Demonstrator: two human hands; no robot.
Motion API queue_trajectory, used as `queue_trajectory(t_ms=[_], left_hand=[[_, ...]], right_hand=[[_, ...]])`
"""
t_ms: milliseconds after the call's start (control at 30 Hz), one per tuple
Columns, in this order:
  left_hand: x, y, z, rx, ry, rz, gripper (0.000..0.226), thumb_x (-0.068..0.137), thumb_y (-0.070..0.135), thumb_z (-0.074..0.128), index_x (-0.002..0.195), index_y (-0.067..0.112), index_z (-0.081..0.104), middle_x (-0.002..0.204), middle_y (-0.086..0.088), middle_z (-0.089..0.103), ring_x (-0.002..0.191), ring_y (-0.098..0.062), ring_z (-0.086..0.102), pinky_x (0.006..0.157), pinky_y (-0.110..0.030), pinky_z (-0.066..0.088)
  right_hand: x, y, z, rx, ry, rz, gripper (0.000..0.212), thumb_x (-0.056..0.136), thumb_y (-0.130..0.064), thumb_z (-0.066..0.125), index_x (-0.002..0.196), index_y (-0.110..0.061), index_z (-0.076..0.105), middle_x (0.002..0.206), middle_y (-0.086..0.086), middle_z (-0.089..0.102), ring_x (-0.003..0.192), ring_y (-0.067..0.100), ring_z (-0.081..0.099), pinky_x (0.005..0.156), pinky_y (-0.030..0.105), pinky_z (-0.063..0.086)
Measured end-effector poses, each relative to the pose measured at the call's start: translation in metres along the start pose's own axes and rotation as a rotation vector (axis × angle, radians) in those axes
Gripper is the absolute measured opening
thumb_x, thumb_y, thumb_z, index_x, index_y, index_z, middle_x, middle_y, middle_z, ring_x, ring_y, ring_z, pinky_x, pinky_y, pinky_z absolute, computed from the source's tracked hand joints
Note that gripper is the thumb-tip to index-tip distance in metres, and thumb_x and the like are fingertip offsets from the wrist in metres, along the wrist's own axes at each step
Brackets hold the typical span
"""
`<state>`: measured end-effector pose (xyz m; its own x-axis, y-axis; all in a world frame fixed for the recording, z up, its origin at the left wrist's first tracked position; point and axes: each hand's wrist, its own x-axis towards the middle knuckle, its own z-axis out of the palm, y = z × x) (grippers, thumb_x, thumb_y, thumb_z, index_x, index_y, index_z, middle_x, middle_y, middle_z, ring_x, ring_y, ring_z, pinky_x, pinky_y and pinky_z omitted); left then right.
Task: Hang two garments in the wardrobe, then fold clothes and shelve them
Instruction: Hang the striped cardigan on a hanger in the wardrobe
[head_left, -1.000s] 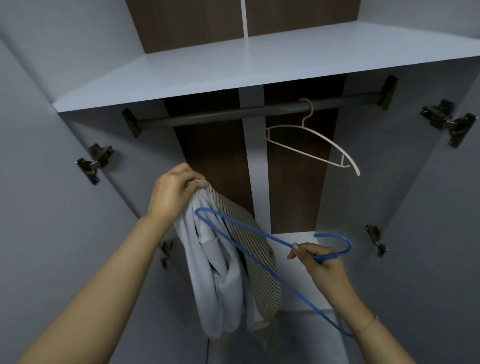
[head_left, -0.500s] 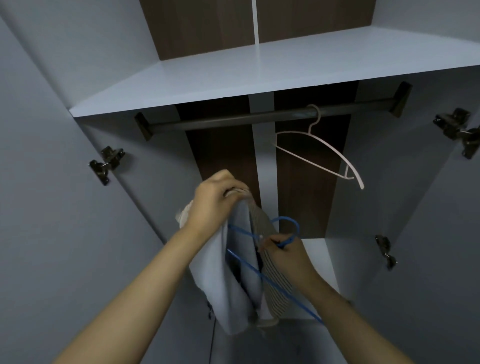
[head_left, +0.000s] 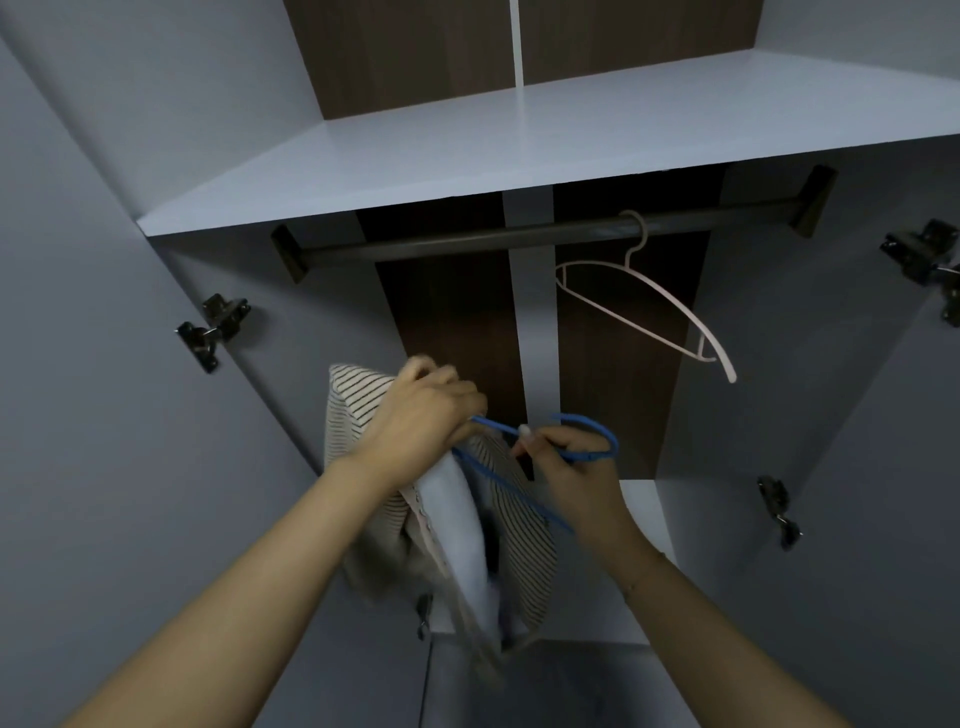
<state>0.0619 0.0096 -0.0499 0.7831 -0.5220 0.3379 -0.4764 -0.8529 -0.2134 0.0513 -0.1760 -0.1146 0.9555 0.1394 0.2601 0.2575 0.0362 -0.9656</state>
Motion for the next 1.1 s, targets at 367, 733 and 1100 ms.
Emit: queue_trajectory(t_ms=[367,733,1100], left_hand=[[0.005,-0.01,0.003,-0.219,0.034,-0.001,0.048,0.091,0.058,0.035,0.087,0.019,0.064,0.078,0.005,0.066,0.067,-0.015,0.062,0.052,-0.035,0.047],[-0.022,-0.051,0.015,-0.725,0.328,-0.5,0.018,0.093,0.047,0.056,0.078,0.038,0.062,0.074,0.006,0.063,0.071,-0.01,0.059,0.07,-0.032,0.046],[-0.024,-0.04,-0.051,-0.811,0.466,-0.439,0.016,0.095,0.034,0.056,0.081,0.034,0.064,0.073,0.019,0.06,0.069,0.006,0.05,0.068,-0.01,0.039]], right_hand=[[0.043,-0.012,0.012,-0.134,-0.062,-0.128,0.025,0.098,-0.022,0.054,0.085,-0.005,0.068,0.072,-0.004,0.064,0.072,0.011,0.061,0.07,0.03,0.051],[-0.027,0.042,-0.026,-0.433,0.074,-0.484,0.019,0.09,-0.009,0.05,0.104,-0.014,0.063,0.105,-0.008,0.056,0.102,0.005,0.053,0.089,0.016,0.043],[-0.005,0.142,0.05,-0.481,-0.287,0.429,0.026,0.094,-0.029,0.061,0.112,-0.01,0.064,0.11,0.008,0.067,0.103,0.024,0.063,0.091,0.038,0.052]])
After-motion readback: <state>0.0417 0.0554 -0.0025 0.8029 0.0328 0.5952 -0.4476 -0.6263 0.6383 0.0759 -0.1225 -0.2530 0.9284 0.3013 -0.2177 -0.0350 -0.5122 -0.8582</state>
